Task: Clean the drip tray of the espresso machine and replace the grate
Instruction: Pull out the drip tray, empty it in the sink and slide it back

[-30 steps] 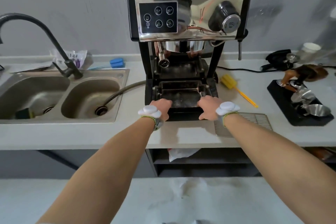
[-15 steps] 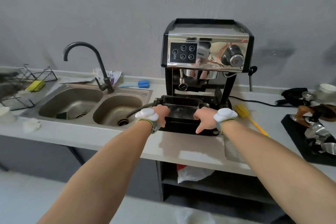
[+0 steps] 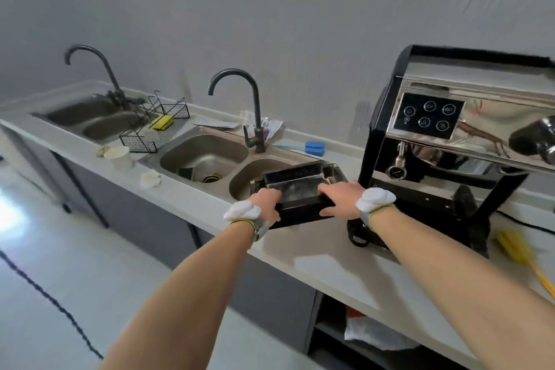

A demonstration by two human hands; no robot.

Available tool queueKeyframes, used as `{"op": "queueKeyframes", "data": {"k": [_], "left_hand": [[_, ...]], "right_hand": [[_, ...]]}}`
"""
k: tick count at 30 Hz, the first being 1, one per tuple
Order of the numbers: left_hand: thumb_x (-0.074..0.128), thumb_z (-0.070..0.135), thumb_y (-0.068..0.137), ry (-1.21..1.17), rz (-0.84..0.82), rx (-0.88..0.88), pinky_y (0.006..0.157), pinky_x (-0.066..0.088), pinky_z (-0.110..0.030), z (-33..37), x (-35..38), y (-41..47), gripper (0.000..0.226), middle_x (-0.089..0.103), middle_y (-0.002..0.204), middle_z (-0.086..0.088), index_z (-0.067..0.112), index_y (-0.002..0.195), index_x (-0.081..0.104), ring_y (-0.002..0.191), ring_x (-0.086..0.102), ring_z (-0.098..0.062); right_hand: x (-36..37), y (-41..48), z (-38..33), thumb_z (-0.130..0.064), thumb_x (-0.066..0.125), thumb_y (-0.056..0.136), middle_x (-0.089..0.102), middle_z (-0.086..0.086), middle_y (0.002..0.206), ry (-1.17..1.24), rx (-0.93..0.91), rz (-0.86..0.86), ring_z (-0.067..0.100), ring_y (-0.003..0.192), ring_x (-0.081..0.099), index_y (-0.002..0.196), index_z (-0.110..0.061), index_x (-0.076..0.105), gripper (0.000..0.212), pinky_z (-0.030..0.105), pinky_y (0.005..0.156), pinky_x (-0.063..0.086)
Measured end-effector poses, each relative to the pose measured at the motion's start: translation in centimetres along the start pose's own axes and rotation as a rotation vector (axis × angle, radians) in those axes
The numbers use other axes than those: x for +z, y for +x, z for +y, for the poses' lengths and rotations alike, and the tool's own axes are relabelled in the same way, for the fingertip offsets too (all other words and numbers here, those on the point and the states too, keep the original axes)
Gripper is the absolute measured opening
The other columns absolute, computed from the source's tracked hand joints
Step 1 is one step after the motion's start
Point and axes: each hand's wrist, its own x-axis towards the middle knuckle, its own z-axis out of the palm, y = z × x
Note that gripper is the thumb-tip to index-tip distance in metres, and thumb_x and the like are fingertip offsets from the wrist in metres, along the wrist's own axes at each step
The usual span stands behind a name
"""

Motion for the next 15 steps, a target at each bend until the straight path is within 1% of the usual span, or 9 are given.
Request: {"op": "queueKeyframes", "data": {"k": [2,4,5,7,8,9,11,13,15], "left_hand": [[0.07,0.013,0.081,-0.076,0.015,-0.025,0.077,0.054,-0.035,-1.7,0.9,1.6,0.024,0.067,0.108,-0.011,0.016,0.103,0.061,0.095,0.067,-0.034],[0.07,0.015,0.082,-0.149,0.022,-0.042,0.075,0.048,-0.032,-2.1,1.7,2.4,0.025,0.066,0.11,-0.011,0.014,0.105,0.061,0.1,0.066,-0.034],[0.071,0.015,0.083,-0.191,0.011,-0.055,0.076,0.047,-0.031,-2.4,2.3,3.2,0.025,0.066,0.111,-0.012,0.013,0.106,0.061,0.102,0.065,-0.034],[0.072,0.017,0.085,-0.277,-0.04,-0.097,0.084,0.05,-0.034,-4.4,3.6,6.1,0.03,0.065,0.118,-0.012,0.009,0.112,0.061,0.106,0.064,-0.033],[0.072,0.017,0.086,-0.318,-0.056,-0.112,0.087,0.051,-0.035,-4.0,3.9,6.4,0.032,0.065,0.12,-0.012,0.008,0.115,0.061,0.106,0.063,-0.031],[0.072,0.017,0.086,-0.379,-0.051,-0.125,0.086,0.05,-0.034,-4.1,4.1,7.1,0.031,0.065,0.121,-0.012,0.009,0.114,0.061,0.102,0.063,-0.028],[0.071,0.016,0.086,-0.516,0.007,-0.155,0.078,0.047,-0.03,-4.4,3.9,9.4,0.026,0.065,0.119,-0.011,0.013,0.109,0.06,0.095,0.061,-0.025],[0.07,0.017,0.087,-0.63,0.107,-0.199,0.079,0.045,-0.031,-3.8,3.1,11.3,0.029,0.064,0.118,-0.011,0.012,0.113,0.058,0.102,0.063,-0.03],[0.066,0.019,0.09,-0.674,0.216,-0.232,0.084,0.047,-0.037,-3.7,2.5,13.3,0.028,0.061,0.12,-0.012,0.01,0.114,0.052,0.11,0.061,-0.034]], "right_hand": [[-0.2,3.0,-0.4,-0.055,0.05,0.087,0.066,0.005,0.106,-0.085,-0.042,0.027,0.029,0.101,0.06,0.115,-0.024,0.049,0.042,0.043,0.088,0.036],[-0.6,4.4,-0.3,-0.056,0.048,0.088,0.066,0.004,0.108,-0.137,-0.058,0.013,0.028,0.105,0.058,0.117,-0.026,0.052,0.042,0.044,0.09,0.035],[-0.8,5.4,0.0,-0.056,0.048,0.088,0.066,0.003,0.109,-0.166,-0.07,-0.02,0.028,0.106,0.058,0.117,-0.028,0.052,0.041,0.044,0.091,0.035],[-1.5,9.6,-0.5,-0.056,0.049,0.087,0.066,0.001,0.111,-0.244,-0.092,-0.112,0.026,0.109,0.057,0.12,-0.031,0.053,0.041,0.042,0.093,0.033],[-2.3,9.9,-0.2,-0.056,0.051,0.087,0.066,0.001,0.112,-0.269,-0.098,-0.136,0.025,0.11,0.057,0.12,-0.032,0.054,0.041,0.04,0.093,0.032],[-3.3,11.1,-0.1,-0.056,0.052,0.086,0.067,0.0,0.112,-0.304,-0.105,-0.157,0.025,0.111,0.057,0.12,-0.032,0.055,0.041,0.04,0.094,0.031],[-6.2,14.8,-0.4,-0.056,0.053,0.086,0.066,-0.001,0.114,-0.429,-0.13,-0.164,0.023,0.113,0.055,0.123,-0.034,0.055,0.043,0.039,0.096,0.031],[-9.4,17.2,-0.5,-0.057,0.051,0.086,0.065,-0.002,0.115,-0.581,-0.183,-0.072,0.021,0.113,0.053,0.124,-0.035,0.055,0.045,0.037,0.096,0.032],[-11.4,19.5,-0.6,-0.059,0.049,0.086,0.062,-0.003,0.113,-0.763,-0.259,0.074,0.02,0.112,0.052,0.122,-0.036,0.054,0.043,0.036,0.095,0.032]]}}
